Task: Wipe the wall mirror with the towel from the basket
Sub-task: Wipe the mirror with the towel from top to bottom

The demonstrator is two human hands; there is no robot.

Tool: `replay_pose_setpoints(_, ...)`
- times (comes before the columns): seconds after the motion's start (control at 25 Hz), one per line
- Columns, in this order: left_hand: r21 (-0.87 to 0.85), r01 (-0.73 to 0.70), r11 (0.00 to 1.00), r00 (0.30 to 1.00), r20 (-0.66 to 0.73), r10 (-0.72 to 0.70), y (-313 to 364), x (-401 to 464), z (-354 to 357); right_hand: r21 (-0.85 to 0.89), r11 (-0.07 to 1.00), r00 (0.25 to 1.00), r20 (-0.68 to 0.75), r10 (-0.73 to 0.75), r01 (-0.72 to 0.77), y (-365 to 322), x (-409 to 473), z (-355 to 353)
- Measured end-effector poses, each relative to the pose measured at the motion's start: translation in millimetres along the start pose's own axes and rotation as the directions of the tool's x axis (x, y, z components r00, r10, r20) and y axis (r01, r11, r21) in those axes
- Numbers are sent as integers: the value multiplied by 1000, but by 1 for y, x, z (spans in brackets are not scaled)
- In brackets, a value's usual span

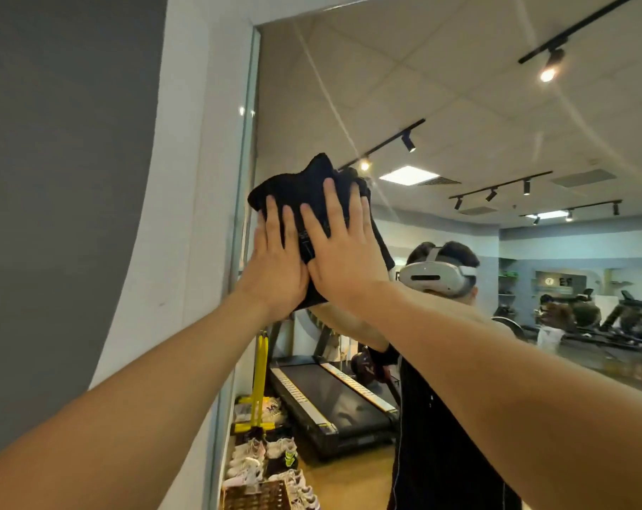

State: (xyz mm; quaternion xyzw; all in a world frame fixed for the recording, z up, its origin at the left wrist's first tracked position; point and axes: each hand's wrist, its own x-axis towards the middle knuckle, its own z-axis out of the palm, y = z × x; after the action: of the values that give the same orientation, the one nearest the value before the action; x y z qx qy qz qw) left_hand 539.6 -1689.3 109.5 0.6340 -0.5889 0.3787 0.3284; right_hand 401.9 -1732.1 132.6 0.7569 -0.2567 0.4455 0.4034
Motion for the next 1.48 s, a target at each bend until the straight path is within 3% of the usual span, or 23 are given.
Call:
replay_pose_setpoints(0.24,81,41,996,997,60,-45,-47,-73,45,23,998,998,39,-59,58,-59,-51,44)
replay_pose_setpoints(0.32,50,-4,999,1000,-4,4,-31,-85,48,26,997,997,25,-77,76,-52,-66,44)
replay_pose_setpoints(0.48,8,-164,986,968,-191,162,25,-99,51,20,996,996,25,-89,88,-18,-101,30)
replay_pose_setpoints(0.64,-149,-72,986,997,-47,66,88,-99,58,-7,998,998,19,-57,58,38,-146,3)
replay_pose_setpoints(0.92,-145,-283,948,939,-244,243,235,-88,53,-150,988,999,30,39,-34,153,-221,-60)
replay_pose_setpoints(1.08,-166,-218,962,975,-84,206,316,-80,59,-218,974,993,83,86,-67,215,-260,-98)
replay_pose_setpoints(1.48,-315,-293,903,953,-174,248,467,-70,66,-360,923,981,76,177,-138,325,-331,-166)
